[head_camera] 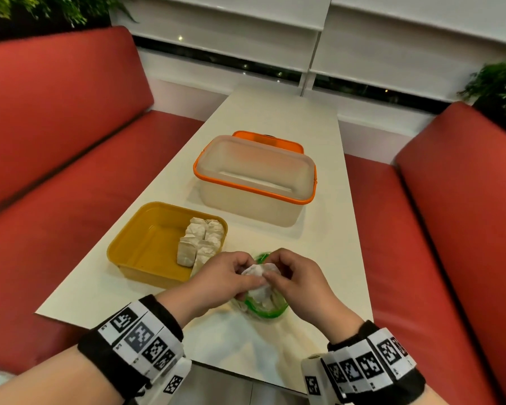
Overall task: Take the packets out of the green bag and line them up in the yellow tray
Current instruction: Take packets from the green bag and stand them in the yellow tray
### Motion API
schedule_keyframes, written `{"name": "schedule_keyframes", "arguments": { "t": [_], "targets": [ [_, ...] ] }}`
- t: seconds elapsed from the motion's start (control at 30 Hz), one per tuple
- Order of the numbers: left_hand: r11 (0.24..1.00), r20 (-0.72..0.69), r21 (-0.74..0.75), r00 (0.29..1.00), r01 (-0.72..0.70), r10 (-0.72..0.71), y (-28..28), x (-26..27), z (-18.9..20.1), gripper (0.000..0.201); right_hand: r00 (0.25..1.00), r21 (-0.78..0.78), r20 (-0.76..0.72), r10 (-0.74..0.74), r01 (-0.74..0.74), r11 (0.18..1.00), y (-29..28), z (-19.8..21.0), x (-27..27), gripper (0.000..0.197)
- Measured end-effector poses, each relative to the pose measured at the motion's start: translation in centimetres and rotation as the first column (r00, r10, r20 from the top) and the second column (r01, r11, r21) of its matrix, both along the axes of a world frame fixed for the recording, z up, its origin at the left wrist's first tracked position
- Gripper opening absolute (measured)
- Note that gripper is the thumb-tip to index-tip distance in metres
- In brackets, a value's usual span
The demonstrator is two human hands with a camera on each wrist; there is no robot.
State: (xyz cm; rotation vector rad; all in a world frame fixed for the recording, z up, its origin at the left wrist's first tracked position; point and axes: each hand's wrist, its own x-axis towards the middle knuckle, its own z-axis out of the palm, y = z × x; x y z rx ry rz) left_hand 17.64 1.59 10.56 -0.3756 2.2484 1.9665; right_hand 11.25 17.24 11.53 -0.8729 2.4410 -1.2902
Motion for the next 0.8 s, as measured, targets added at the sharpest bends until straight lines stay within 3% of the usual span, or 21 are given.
{"name": "schedule_keyframes", "arguments": {
  "t": [0.13,0.3,0.4,0.6,0.7,0.8],
  "targets": [
    [0.953,0.052,0.3,0.998,-0.052,0.038,-1.3,0.6,0.6,0.014,0.992,-0.079,0.116,-0.042,0.052,0.996,-1.3,0.7,0.0,0.02],
    [0.89,0.099,0.427,0.986,-0.161,0.131,-4.3,0.9,1.6,0.013,0.976,-0.164,0.215,-0.035,0.072,0.984,-4.4,1.7,0.4,0.017],
    [0.838,0.136,0.502,0.976,-0.215,0.169,-6.3,0.7,1.8,0.026,0.954,-0.209,0.299,0.008,0.057,0.976,-7.0,2.3,0.7,0.013],
    [0.67,0.242,0.705,0.967,-0.234,0.083,-9.9,0.8,2.5,0.044,0.927,-0.138,0.372,-0.048,0.106,0.985,-11.8,2.7,0.6,0.01],
    [0.74,0.19,0.635,0.974,-0.22,0.126,-11.5,1.3,2.4,0.032,0.948,-0.105,0.312,-0.06,0.098,0.99,-13.1,3.4,0.0,0.007],
    [0.804,0.178,0.513,0.954,-0.301,0.244,-13.3,2.0,1.5,0.018,0.995,0.091,0.096,-0.039,0.03,0.995,-14.3,3.7,-0.9,0.008]
  ]
}}
